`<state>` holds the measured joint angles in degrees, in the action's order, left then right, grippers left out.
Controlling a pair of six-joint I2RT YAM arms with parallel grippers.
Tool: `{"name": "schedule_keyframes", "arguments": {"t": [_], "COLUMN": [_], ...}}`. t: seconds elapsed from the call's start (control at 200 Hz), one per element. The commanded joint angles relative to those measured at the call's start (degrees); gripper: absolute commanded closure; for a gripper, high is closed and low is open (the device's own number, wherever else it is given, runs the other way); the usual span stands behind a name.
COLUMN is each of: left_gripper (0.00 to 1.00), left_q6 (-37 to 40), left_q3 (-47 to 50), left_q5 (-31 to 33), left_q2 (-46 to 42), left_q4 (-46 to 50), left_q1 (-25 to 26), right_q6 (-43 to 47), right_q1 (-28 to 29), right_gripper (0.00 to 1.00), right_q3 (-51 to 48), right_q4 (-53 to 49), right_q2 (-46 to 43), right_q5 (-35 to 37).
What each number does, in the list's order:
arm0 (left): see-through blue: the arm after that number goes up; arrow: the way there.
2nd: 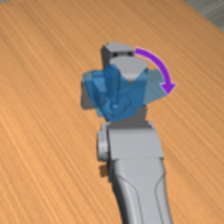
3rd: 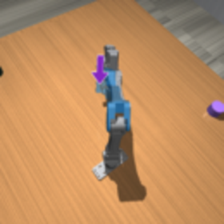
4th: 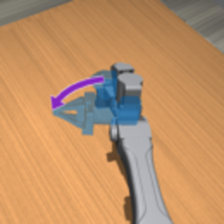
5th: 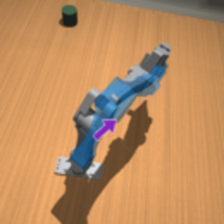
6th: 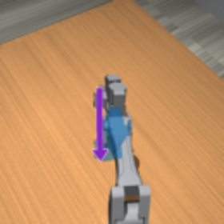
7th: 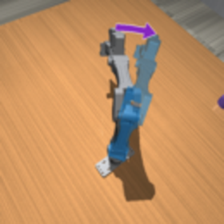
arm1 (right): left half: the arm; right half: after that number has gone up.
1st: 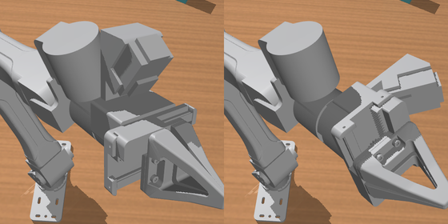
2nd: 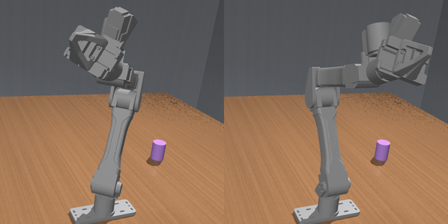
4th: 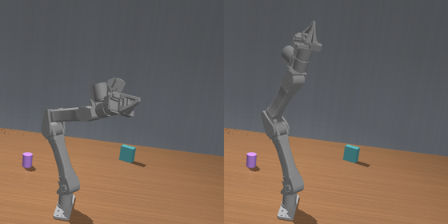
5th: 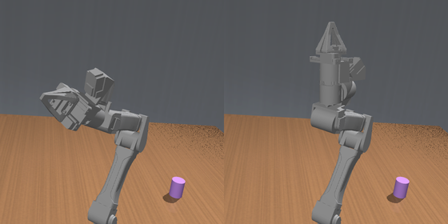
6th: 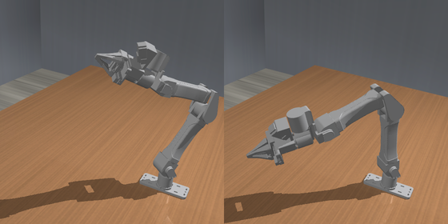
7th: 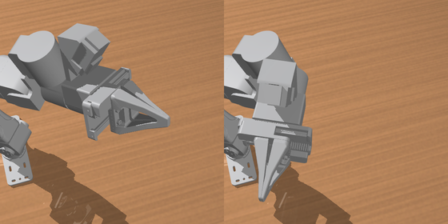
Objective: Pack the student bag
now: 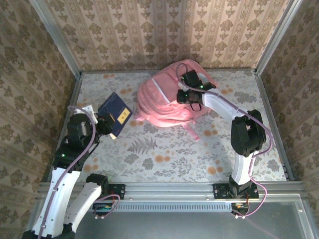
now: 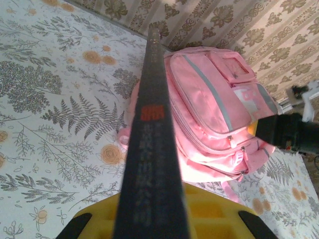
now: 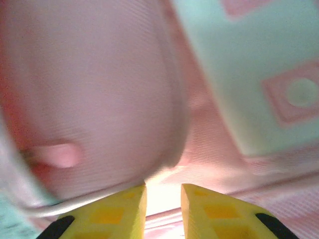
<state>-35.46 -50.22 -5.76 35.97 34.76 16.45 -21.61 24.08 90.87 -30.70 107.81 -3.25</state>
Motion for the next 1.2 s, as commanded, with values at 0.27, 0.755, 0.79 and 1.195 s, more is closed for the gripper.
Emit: {"name": "schedule_keyframes", "arguments": {"t": [0.27, 0.755, 0.79, 1.195], "left_gripper": [1.0, 1.0, 1.0, 1.0], "left_q6": [2.0, 1.7, 1.8, 1.5], "left_q3": [0.4, 1.4, 1.5, 0.9], "left_q5": [-1.4, -2.5, -2.5, -4.5], "left_q2": [-0.9, -0.5, -0.5, -0.6], "left_q4": [-1.5, -2.9, -2.9, -0.2], "left_q1": [-0.5, -0.4, -0.5, -0.5], "right_q6": [4.0, 1.9, 1.9, -4.0], "right_q1": [0.6, 1.5, 1.6, -1.7], "right_gripper": [0.64, 0.86, 0.93, 1.0], "right_q3": [17.1, 18.4, 18.0, 5.1], "right_q4": [-1.8, 3.4, 3.4, 11.9], "right_q2": [11.9, 18.2, 18.0, 0.8], "right_q5": [-22.9, -31.2, -31.0, -36.4]}}
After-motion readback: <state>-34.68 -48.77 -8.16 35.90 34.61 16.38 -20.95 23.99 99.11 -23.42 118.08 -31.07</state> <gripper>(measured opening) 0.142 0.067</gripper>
